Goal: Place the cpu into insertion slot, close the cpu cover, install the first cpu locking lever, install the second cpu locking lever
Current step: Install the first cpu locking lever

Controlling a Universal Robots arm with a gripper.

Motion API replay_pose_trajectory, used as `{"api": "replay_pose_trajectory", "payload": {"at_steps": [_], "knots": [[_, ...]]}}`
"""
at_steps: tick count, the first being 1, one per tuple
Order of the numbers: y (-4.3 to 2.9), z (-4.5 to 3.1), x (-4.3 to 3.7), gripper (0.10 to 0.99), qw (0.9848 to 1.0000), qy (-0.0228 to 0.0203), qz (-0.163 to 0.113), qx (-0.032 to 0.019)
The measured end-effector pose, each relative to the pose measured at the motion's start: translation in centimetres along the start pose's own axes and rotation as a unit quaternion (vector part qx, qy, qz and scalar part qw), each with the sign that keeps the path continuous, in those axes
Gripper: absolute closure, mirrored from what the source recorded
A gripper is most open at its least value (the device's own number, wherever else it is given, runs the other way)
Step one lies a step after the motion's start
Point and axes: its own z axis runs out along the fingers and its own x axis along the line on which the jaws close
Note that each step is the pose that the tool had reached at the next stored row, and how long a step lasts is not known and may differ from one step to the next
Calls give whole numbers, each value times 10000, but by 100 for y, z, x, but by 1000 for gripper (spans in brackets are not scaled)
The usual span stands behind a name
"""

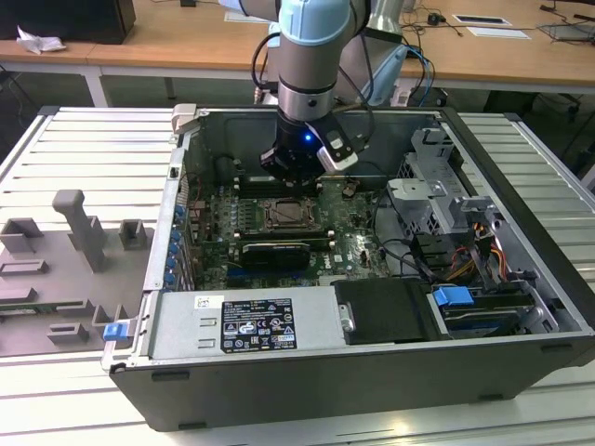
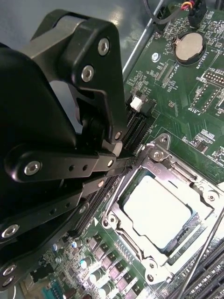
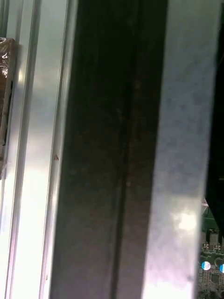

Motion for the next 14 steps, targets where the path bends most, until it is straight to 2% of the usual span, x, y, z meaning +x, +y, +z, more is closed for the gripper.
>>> {"api": "replay_pose_trajectory", "payload": {"at_steps": [4, 6, 11, 14], "knots": [[-2, 12, -1, 980, 10000, 4, -1, 41], [-3, 31, -1, 980, 10000, 4, 0, 43], [15, 33, -3, 980, 10000, 1, -1, 15], [22, -23, -4, 980, 10000, 1, 0, 14]]}}
